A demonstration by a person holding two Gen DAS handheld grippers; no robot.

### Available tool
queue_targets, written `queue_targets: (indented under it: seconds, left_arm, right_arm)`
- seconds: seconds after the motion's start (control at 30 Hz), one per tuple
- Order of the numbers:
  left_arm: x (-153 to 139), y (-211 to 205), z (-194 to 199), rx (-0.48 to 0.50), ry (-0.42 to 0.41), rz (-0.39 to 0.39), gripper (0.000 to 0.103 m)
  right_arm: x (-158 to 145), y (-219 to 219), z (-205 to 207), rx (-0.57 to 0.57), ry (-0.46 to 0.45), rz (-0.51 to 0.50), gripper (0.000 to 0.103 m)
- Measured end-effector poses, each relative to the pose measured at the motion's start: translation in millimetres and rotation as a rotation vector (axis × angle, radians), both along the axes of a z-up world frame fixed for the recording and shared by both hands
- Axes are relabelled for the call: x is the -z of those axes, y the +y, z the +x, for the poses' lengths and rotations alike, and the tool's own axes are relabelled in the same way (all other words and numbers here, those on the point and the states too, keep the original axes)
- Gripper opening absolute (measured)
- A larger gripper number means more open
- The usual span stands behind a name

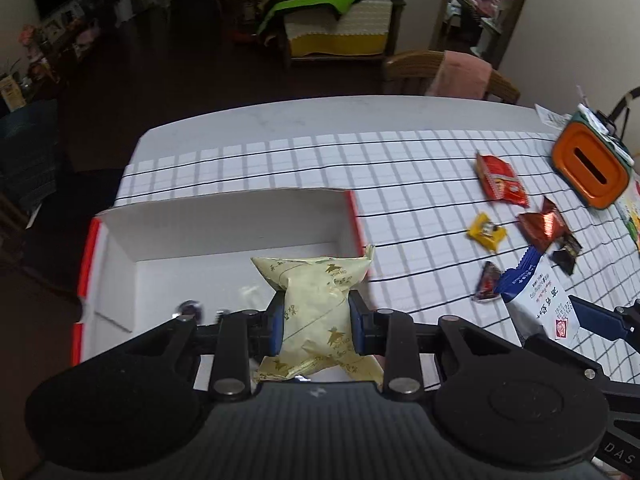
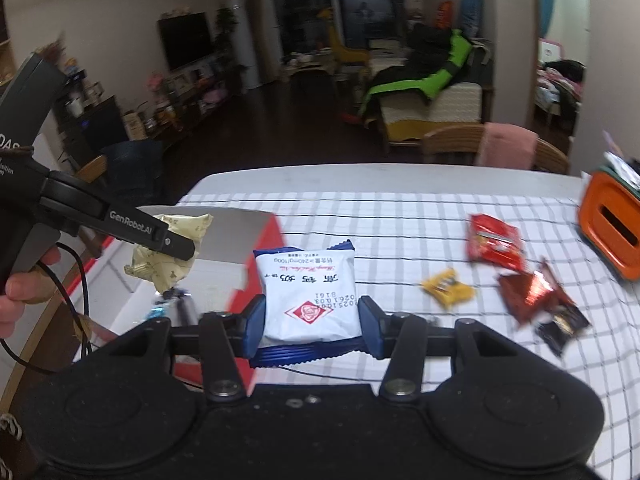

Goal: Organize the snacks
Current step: 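Carry the cream bag and white milk-candy pack over the white box with both tools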

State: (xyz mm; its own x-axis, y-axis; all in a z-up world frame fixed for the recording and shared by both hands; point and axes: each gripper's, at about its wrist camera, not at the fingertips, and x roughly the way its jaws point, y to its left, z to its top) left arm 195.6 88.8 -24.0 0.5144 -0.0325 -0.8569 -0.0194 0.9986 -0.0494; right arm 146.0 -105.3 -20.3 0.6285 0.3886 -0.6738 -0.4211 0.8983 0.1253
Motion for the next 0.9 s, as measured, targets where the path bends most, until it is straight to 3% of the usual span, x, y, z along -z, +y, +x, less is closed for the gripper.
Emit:
queue_targets:
  seconds: [0.43,0.67,0.9]
  left_arm:
    - [42,98,-3,-0.108,0.086,0.084,0.03]
    - [67,108,7,-0.07,0.129,0.132,0.03]
    - [89,103,21,-0.043,0.183,0.162,0.03]
  right_arm:
    - [26,120,25,-0.179,0.022,-0.134,0.048]
    - [62,172,41,-0.26,0.05,-0.253,0.048]
    - [92,190,55,-0.277,0.106,-0.313,0.048]
